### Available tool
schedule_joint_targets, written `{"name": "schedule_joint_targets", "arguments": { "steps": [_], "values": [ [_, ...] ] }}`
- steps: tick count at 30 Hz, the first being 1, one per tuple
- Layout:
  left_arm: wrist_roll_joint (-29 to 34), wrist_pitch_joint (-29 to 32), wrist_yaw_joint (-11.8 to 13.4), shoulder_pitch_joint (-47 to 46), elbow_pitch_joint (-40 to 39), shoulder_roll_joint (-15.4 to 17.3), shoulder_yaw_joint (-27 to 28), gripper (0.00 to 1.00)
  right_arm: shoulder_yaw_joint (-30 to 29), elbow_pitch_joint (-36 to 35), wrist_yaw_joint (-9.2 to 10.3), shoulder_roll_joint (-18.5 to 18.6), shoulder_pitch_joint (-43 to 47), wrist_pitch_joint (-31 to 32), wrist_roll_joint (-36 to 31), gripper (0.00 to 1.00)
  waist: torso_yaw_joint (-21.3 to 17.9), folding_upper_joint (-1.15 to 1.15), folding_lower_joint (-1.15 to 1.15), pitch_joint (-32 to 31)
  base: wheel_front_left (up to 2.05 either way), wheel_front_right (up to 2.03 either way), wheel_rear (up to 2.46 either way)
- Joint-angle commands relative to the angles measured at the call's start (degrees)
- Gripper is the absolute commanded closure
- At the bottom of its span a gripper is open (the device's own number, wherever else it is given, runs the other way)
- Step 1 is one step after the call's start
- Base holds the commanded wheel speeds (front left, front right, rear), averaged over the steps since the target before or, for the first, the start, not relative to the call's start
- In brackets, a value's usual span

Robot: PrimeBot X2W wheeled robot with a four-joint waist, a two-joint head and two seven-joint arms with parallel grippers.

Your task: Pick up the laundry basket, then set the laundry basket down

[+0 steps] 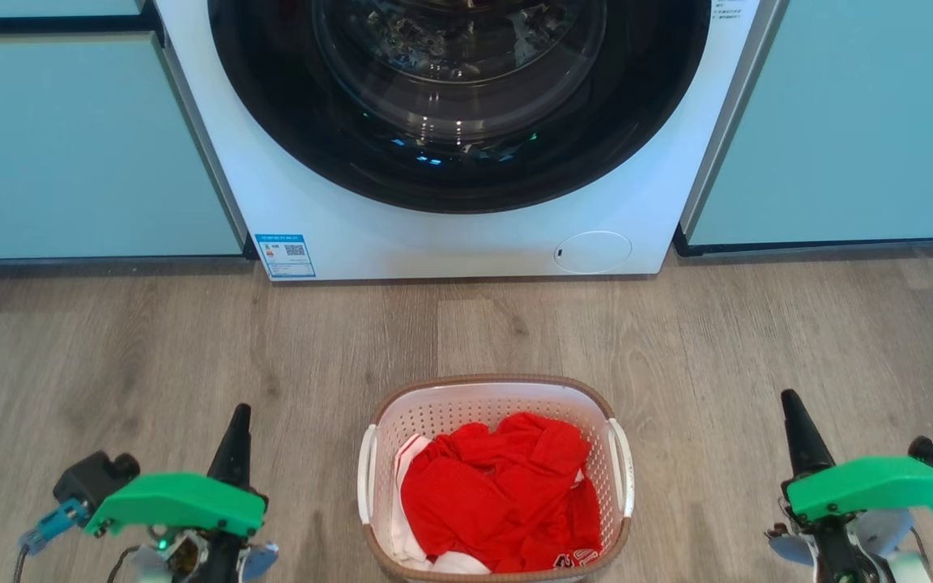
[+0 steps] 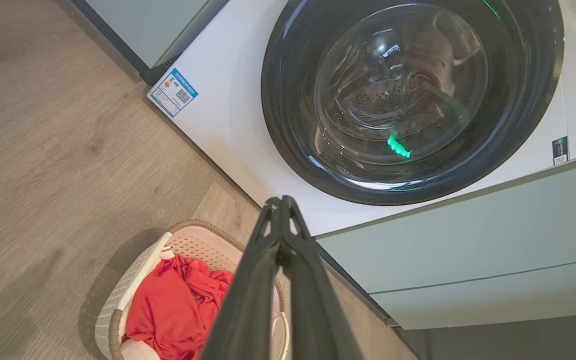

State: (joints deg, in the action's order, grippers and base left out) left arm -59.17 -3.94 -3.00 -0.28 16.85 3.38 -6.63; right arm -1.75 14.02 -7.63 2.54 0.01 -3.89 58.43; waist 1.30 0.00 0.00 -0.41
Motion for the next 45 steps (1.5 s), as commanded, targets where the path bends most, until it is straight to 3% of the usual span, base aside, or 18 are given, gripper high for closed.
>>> {"name": "schedule_joint_targets", "arguments": {
  "steps": [1,45],
  "values": [
    [-2.1,0.4,-0.4,-3.8,-2.2,0.8,2.2,1.0,0.3,-1.5,0.08,1.3,-3.1,0.7,2.1,1.0,0.0,0.0,0.0,0.0,0.0,0.0,0.0],
    [-30.0,7.9,-3.9,-5.5,-2.8,0.7,10.2,1.0,-2.8,-0.3,0.13,1.4,-5.7,8.0,30.5,1.0,-1.1,0.0,0.0,0.5,0.0,0.0,0.0]
  ]
}}
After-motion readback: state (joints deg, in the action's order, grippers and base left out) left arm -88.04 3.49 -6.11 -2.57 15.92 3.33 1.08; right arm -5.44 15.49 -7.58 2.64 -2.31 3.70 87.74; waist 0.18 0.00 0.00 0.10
